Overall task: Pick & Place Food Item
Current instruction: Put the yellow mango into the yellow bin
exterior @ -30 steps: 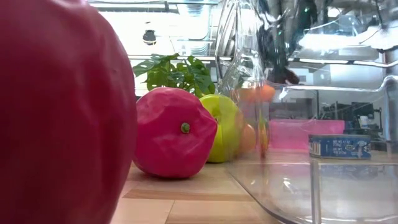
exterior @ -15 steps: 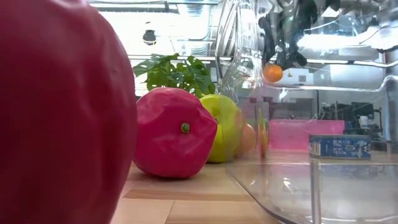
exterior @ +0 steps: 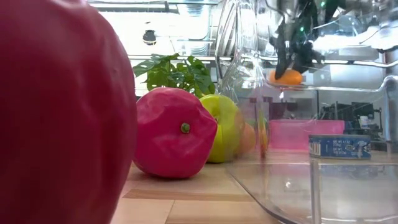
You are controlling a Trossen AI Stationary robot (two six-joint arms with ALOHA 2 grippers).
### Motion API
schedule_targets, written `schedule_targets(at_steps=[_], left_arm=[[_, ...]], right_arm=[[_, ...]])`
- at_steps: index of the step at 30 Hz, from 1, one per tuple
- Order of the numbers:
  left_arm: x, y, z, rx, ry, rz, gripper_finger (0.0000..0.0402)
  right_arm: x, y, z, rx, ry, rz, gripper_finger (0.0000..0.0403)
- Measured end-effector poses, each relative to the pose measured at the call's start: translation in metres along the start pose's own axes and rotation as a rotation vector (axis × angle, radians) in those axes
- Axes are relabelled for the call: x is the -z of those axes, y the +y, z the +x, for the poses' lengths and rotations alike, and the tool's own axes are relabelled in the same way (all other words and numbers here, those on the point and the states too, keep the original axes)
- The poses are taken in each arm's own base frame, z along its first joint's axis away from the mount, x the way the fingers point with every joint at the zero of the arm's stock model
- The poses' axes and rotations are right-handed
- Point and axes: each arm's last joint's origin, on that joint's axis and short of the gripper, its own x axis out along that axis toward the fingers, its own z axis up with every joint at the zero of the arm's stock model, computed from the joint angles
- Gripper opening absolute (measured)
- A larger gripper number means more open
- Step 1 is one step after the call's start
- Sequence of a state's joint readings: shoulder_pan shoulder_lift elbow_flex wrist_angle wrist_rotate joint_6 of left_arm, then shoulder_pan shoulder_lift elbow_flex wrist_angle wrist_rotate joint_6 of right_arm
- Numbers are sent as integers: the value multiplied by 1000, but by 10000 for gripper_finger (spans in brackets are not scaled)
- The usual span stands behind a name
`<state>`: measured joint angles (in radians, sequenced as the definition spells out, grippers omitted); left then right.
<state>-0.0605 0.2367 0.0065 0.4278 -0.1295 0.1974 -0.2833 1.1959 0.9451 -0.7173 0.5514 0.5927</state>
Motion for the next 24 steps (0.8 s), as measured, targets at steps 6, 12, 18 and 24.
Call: schedule_targets(at_steps=[6,12,18,24], left_arm=[[0,0,0,0,0,0,95],[0,0,0,0,0,0,95],[-3,1,0,-5,-28,-4,95],[-14,3,-1,-28,-143,-19,95]], right_arm=[[2,3,17,51,45,-26,236],[0,12,14,-2,-5,-50,236],[-12,22,2,-109,-151,-108,236],[-21,30,-16,-200,-295,-167,236]])
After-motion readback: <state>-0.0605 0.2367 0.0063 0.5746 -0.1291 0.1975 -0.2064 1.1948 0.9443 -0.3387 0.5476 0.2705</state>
